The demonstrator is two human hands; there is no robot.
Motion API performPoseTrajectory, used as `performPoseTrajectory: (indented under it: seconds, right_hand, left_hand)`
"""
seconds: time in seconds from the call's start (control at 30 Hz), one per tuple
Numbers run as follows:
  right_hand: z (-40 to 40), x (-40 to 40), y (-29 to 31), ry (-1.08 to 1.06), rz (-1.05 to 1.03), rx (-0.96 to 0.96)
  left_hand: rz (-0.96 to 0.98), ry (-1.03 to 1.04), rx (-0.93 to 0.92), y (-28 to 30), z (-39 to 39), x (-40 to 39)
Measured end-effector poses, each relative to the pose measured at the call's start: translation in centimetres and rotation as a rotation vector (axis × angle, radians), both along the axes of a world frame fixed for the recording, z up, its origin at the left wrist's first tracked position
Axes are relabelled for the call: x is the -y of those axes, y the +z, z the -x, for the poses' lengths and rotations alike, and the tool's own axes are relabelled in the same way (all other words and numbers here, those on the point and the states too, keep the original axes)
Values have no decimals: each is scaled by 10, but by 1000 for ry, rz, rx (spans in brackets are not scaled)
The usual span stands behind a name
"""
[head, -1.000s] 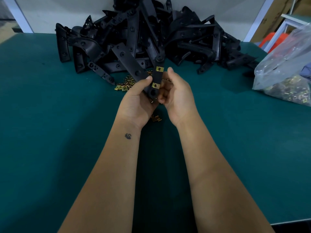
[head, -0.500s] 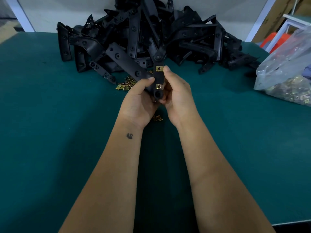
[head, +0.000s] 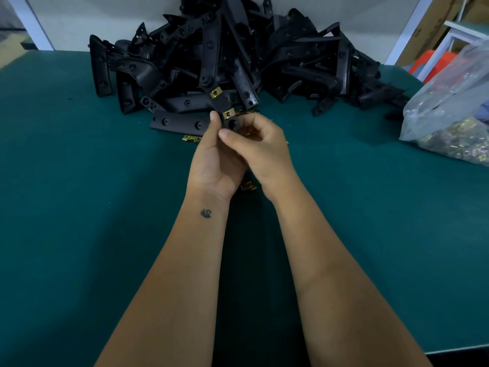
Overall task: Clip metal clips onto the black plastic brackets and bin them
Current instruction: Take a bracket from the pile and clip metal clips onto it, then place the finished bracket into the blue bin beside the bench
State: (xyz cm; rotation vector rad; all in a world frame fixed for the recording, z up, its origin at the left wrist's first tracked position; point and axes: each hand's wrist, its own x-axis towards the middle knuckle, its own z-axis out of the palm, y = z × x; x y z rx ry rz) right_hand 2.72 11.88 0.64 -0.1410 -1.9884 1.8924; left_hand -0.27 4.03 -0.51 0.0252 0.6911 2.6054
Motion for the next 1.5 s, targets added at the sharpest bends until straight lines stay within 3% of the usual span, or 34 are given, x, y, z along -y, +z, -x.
performPoseTrajectory:
  seconds: [0.13,0.4,0.57,0.73,0.87,0.97,1.17,1.23,1.37,1.5]
  right_hand:
    - [-1,-1,2,-64,14,-20]
    - [-5,-22,9,-138,374,-115]
    - [-3,-21,7,-159,370,-86]
    - [-5,-22,11,-195,561,-110]
    - [-20,-30,18,-259,689,-108]
    - [-39,-39,25,-286,774,-131]
    - [-130,-90,22,-512,649,-149]
    - [-175,-109,16,-601,644,-166]
    - [-262,-140,5,-776,706,-376]
    - [-327,-163,-16,-986,792,-476]
  left_hand:
    - [31,-7,-14,3,-1,-1]
    - [111,197,101,3,11,7]
    - [134,178,2,3,10,3]
    - [279,121,-146,9,-9,-14]
    - [443,160,-139,12,-30,-28]
    - [419,166,-103,17,-64,-53]
    - [306,-71,12,21,-154,-109]
    - [321,-223,-48,21,-184,-123]
    - [404,-519,-213,24,-229,-156]
    - [435,-559,-240,14,-280,-181]
